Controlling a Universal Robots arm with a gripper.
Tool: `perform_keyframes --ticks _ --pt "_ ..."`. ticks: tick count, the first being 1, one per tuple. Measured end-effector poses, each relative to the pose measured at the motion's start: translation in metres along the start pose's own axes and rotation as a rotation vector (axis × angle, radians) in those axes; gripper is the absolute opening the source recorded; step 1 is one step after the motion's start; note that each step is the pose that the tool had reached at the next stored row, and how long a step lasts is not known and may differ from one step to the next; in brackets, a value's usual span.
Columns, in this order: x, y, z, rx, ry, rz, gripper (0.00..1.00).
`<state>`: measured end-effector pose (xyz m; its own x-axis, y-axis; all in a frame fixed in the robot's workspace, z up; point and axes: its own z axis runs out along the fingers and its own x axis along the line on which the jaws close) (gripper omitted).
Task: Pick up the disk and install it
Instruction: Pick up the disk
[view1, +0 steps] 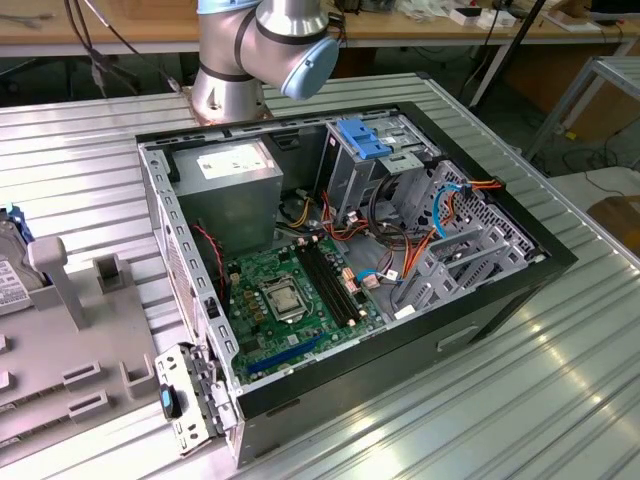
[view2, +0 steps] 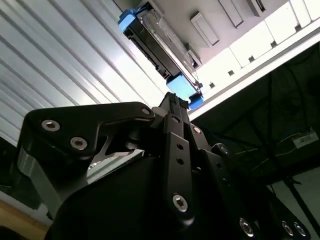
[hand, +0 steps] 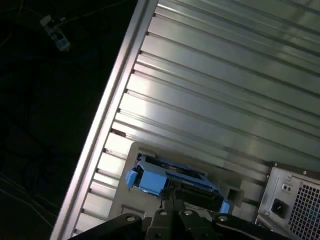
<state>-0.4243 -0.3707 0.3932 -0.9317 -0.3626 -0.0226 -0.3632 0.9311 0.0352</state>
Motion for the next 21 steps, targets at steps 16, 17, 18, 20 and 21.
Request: perform_keyframes --ticks 16,17,18,20,21 --pt "0.0001 0.0 0.0001 -0.0024 0.0198 -0.458 0.11" --pt "0.0001 0.0 0.0001 -0.0024 0.0213 -0.49 0.11" --pt "0.0002 0.0 0.0001 -0.0022 0.0227 -0.52 0.11" --pt "0.0002 0.0 0.0001 -0.002 0.0247 -0.561 0.11" --pt "0.0002 0.0 0.0001 -0.002 0.0262 -0.593 0.11"
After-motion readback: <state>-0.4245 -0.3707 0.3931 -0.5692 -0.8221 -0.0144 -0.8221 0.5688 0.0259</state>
